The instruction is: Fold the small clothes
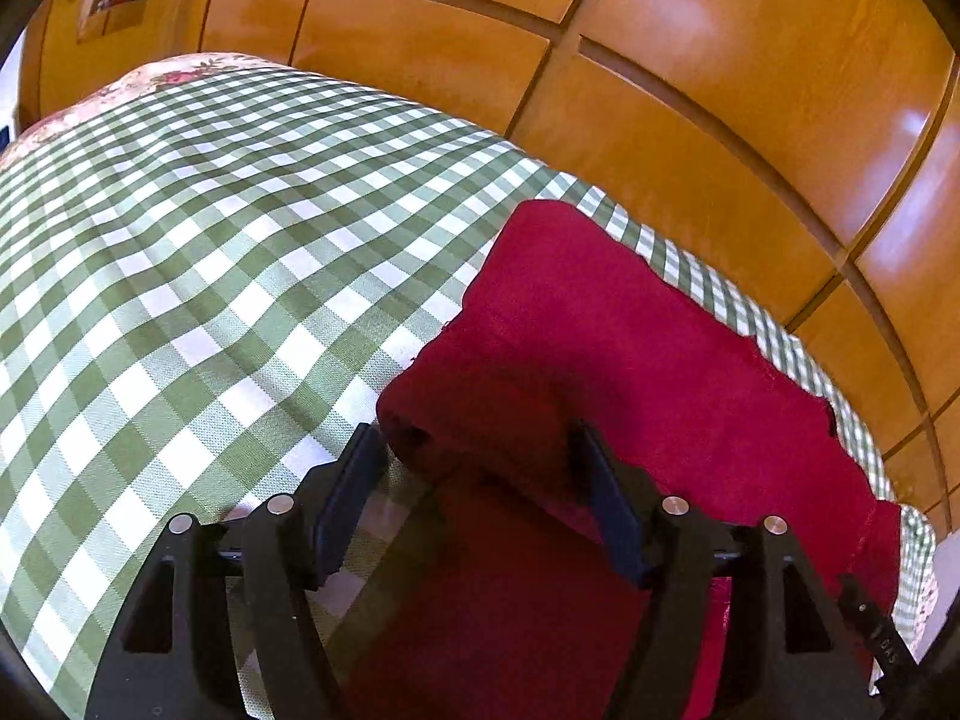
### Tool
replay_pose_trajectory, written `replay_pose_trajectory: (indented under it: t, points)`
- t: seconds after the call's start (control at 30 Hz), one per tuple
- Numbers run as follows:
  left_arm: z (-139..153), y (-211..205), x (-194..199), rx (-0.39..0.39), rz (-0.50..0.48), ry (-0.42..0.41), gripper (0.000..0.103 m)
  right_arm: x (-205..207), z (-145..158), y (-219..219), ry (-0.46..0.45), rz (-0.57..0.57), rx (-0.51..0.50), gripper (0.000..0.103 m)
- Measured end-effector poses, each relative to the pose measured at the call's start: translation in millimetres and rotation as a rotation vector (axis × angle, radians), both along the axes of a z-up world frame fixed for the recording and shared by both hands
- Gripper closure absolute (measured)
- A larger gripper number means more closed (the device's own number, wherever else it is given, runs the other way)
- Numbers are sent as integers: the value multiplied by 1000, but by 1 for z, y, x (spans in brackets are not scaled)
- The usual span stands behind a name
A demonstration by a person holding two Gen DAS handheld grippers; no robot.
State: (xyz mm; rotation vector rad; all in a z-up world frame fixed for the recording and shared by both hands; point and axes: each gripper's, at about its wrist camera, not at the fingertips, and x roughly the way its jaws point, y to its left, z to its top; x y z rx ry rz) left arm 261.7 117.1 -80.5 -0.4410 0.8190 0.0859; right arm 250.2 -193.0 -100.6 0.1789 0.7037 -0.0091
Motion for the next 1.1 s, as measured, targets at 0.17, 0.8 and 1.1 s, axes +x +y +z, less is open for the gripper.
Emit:
replay_pose_trajectory:
  t: [0.17, 0.8, 1.1]
  points:
    - [1, -10, 3, 80, -3, 32, 35, -6, -1, -2, -16, -38, -41, 79]
    - [11, -4, -82, 47, -80, -17, 19, -46, 5, 5, -37, -71, -113, 21]
    - [10, -22, -109, 158, -194, 0, 4, -96, -5, 0, 36, -2, -6, 14]
